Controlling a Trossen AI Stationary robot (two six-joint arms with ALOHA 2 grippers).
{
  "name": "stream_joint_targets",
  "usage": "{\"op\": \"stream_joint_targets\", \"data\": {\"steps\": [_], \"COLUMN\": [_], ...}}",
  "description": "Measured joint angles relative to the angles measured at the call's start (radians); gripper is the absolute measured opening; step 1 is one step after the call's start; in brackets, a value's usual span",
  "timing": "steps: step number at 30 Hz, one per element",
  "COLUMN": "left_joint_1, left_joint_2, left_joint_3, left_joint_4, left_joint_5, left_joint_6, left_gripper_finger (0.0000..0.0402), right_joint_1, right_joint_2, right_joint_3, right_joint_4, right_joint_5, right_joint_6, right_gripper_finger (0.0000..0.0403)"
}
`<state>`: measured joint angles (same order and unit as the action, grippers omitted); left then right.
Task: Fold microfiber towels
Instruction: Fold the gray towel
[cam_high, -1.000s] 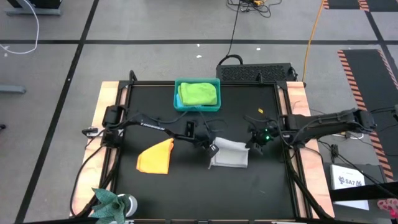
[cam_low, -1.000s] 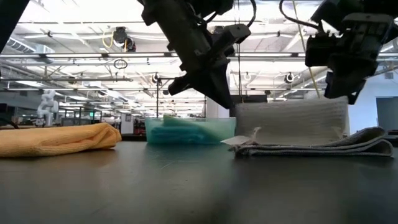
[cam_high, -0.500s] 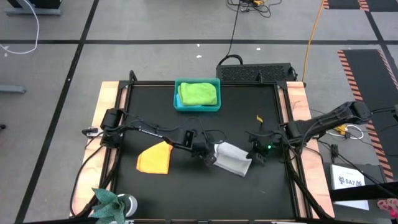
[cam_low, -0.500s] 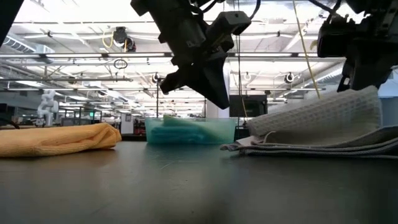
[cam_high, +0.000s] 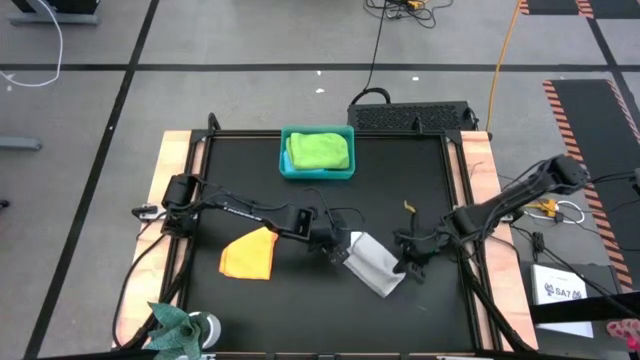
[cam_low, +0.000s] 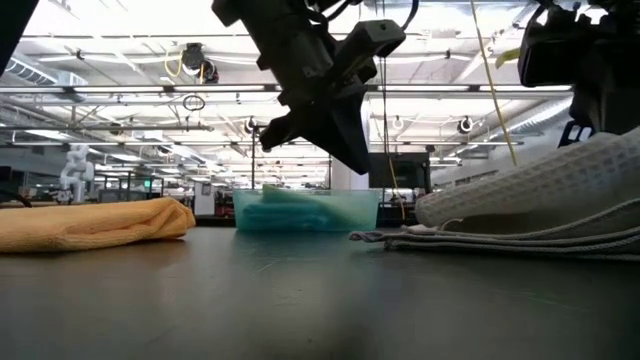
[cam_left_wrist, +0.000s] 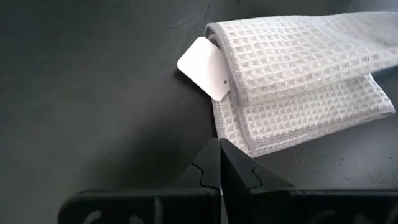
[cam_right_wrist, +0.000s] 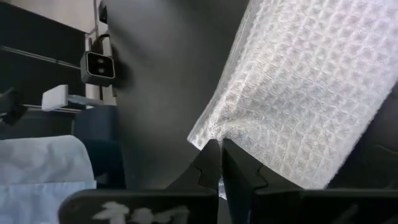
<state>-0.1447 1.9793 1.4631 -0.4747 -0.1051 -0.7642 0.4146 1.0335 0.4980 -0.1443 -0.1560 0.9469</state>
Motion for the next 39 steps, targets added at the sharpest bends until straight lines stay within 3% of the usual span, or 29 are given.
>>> {"op": "stream_joint_targets", "data": {"steps": [8,18,22,39], "left_joint_1": [0.0,0.001,0.001,0.003], "left_joint_2": [0.0,0.001,0.001,0.001], "left_joint_3": [0.0,0.0,0.0,0.0], "left_joint_4": [0.004,0.005,0.006,0.008], "left_joint_5": [0.0,0.0,0.0,0.0], "left_joint_6": [0.012,0.026,0.027,0.029], "left_gripper_finger": [0.0,0.0,0.0,0.0004], "right_joint_1": [0.044,0.064,0.064,0.012], "right_joint_2": [0.126,0.265,0.285,0.285], "right_joint_3": [0.0,0.0,0.0,0.0], "right_joint_4": [0.026,0.237,0.245,0.359], "right_joint_5": [0.025,0.022,-0.029,-0.029], "right_joint_6": [0.008,-0.024,-0.032,-0.08], "right_gripper_finger": [0.0,0.0,0.0002,0.0084]}}
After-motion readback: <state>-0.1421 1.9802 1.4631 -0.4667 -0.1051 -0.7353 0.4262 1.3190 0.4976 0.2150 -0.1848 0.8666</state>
